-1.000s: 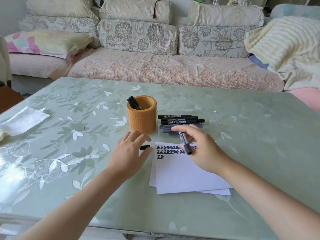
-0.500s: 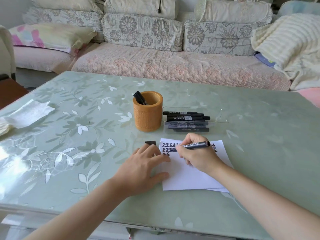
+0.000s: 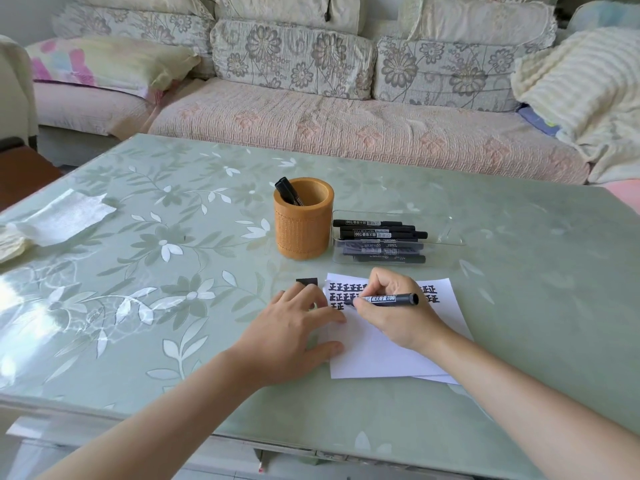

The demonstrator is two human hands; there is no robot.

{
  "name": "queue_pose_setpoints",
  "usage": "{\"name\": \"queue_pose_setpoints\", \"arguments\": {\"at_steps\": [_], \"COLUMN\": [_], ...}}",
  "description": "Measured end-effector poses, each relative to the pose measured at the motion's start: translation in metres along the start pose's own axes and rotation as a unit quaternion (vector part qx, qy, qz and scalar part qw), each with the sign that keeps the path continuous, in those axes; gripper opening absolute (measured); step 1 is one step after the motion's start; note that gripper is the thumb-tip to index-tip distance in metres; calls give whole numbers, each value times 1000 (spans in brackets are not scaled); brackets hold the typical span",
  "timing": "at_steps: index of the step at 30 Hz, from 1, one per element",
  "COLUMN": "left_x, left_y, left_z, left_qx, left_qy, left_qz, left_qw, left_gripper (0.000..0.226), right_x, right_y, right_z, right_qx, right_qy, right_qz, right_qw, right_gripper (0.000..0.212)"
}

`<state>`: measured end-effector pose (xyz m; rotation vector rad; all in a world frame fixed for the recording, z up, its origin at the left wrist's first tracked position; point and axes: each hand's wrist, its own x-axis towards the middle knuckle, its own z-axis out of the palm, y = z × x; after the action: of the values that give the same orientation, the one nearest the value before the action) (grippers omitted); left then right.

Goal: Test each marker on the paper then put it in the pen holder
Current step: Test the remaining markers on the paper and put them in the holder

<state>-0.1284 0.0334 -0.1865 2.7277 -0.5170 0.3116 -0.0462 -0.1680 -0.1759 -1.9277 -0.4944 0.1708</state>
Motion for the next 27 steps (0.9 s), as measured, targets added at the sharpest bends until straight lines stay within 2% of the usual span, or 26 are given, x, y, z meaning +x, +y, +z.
{"name": "queue_pose_setpoints", "arguments": {"at_steps": [27], "left_x": [0], "left_y": [1], "left_z": [-1], "left_qx": [-5], "left_qy": [6], "left_qz": [-4], "left_qw": [1000], "left_gripper": [38], "right_x": [-2], "right_y": [1], "right_z": [-2], "right_qx": [-11], "right_qy": [-8], "right_qz": [-25], "right_qw": [1000], "right_gripper": [24]}}
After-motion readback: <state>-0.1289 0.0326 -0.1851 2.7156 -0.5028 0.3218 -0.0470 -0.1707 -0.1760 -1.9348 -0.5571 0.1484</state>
